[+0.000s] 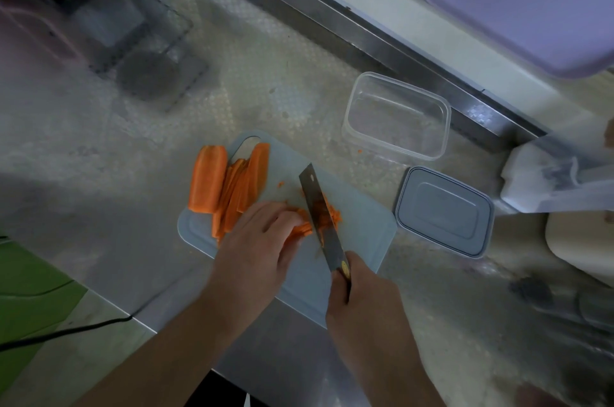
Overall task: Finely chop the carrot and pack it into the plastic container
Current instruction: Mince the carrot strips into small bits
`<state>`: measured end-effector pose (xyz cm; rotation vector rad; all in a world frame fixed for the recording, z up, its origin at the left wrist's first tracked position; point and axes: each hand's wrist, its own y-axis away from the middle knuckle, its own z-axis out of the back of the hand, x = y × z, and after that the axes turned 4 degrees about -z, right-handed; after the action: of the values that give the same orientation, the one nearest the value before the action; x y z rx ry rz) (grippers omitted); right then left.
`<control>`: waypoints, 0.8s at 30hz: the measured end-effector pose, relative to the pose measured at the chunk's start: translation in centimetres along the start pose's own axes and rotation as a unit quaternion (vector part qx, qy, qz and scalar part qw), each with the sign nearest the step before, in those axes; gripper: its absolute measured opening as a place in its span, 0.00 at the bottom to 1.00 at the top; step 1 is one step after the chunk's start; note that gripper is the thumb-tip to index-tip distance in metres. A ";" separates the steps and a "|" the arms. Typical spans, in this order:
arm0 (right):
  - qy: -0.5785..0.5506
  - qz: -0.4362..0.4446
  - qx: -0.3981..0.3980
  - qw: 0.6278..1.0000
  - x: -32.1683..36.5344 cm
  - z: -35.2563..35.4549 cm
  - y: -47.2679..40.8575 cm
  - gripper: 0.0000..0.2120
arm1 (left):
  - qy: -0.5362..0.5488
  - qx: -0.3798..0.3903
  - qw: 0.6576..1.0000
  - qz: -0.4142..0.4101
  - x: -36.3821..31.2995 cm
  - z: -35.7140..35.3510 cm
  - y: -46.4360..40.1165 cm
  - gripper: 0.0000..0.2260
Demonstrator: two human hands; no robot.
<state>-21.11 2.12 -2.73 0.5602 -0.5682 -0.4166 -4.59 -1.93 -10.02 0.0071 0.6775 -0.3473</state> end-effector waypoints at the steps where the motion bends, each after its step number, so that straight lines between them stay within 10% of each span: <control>1: -0.001 0.000 0.000 1.000 0.0 0.0 0.0 0.07 | 0.006 -0.004 1.000 -0.002 0.0 -0.1 0.0 0.08; 24: 0.052 0.030 0.010 0.998 0.8 0.8 0.7 0.06 | 0.061 -0.075 0.992 -0.083 1.7 -0.9 0.2 0.03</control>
<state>-20.88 1.93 -1.42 0.5787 -0.4876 -0.3227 -3.88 -2.14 -11.81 -0.1724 0.8274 -0.4582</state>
